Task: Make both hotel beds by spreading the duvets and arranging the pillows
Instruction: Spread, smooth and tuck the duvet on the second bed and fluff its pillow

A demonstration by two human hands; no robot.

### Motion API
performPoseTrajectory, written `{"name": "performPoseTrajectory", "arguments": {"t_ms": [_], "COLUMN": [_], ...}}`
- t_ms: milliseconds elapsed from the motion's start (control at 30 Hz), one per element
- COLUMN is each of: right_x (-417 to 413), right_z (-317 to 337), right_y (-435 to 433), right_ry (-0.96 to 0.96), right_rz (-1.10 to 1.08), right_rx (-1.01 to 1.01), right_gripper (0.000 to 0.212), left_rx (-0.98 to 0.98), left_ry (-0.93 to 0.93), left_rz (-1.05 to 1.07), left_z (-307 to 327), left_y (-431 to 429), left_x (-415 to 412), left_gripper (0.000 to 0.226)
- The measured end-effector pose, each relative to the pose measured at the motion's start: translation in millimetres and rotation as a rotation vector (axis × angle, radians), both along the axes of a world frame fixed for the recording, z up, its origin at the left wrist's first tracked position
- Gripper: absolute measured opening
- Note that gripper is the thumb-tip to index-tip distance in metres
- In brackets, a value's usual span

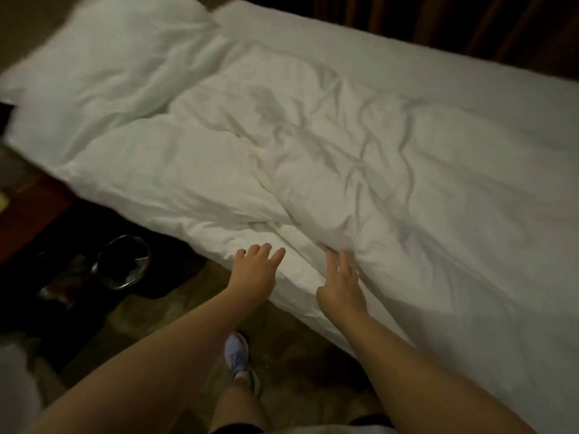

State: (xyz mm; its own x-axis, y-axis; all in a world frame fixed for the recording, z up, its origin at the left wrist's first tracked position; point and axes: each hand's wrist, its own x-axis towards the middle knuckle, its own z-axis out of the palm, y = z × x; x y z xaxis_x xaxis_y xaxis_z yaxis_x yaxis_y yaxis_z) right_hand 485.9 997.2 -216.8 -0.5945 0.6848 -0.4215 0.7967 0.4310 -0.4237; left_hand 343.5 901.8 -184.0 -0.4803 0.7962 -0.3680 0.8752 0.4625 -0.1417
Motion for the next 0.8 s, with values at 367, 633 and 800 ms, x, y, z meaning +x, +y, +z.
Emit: {"name": "performPoseTrajectory", "arguments": {"t_ms": [367,633,800], "right_x": [-19,-32,-37], "right_z": [-65,-109,-111], "right_y": [-53,-52,-78], "right_ry": [-0.295,-0.353,-0.31], "right_rz": [-0.31,-0.343,-0.28], "right_rx": [0.133,0.264,0.242], "right_gripper": [0.058,0.059,0.026], "left_rx": [-0.17,0.06,0.007], "left_ry": [-0.128,-0.145,-0.108], "left_rz": [-0.536,-0.694,-0.761], "left_z": [-109,-159,-149], "left_y": [28,36,-5], "left_x": [-64,-76,-87], "left_gripper": [0.08,0.048,0.045]}}
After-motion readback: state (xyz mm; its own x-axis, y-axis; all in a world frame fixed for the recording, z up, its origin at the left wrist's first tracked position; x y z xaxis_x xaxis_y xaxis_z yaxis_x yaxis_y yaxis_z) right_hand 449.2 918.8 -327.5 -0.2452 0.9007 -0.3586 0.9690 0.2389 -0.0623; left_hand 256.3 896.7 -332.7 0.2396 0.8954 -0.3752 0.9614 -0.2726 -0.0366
